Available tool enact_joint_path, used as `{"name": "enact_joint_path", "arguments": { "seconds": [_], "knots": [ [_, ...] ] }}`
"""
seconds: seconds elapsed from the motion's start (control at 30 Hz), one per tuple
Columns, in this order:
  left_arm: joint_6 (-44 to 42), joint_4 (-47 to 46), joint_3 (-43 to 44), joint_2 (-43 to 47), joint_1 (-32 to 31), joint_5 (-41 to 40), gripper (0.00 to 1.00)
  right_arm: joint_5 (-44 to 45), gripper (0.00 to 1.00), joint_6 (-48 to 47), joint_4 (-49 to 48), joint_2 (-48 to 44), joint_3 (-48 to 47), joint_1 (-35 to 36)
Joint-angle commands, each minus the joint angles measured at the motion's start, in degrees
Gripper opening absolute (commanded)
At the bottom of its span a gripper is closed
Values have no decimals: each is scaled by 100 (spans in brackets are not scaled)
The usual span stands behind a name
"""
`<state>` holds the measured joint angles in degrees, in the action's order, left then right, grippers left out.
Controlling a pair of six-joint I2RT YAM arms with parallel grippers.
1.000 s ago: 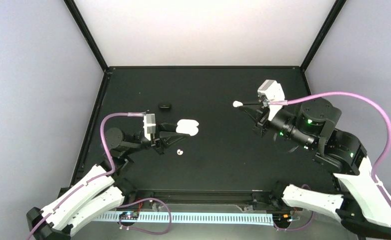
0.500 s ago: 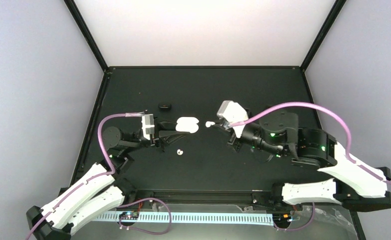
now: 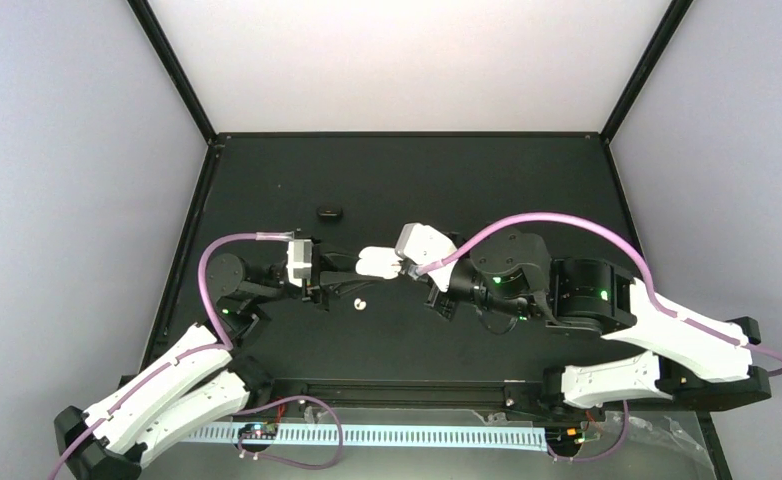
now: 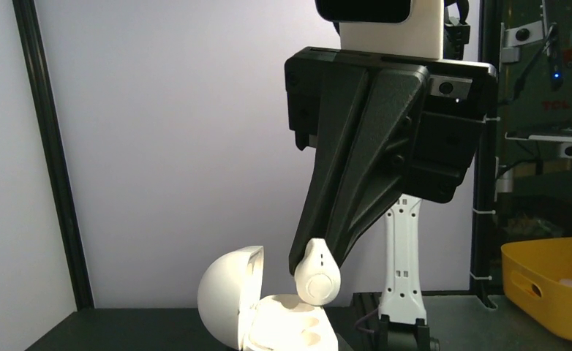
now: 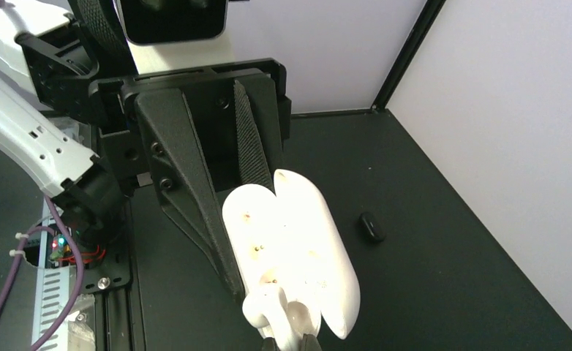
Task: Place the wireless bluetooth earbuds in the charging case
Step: Place the earbud in the charging case.
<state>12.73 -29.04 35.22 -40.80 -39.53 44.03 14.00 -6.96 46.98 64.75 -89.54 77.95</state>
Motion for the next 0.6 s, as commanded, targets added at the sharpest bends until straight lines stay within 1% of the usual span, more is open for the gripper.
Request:
{"name": "enact_joint_path", "arguments": {
  "seconds": [0.0, 0.3, 0.57],
  "knots": [
    [-209, -298, 11, 71, -59, 241, 2, 132, 1, 53, 158, 98, -89, 58],
    [-262, -196, 8, 115, -72, 221, 2, 330, 1, 71, 220, 241, -221, 71],
    [-230, -204, 11, 117, -76, 164, 2, 308, 1, 71, 301, 259, -210, 80]
  ]
}}
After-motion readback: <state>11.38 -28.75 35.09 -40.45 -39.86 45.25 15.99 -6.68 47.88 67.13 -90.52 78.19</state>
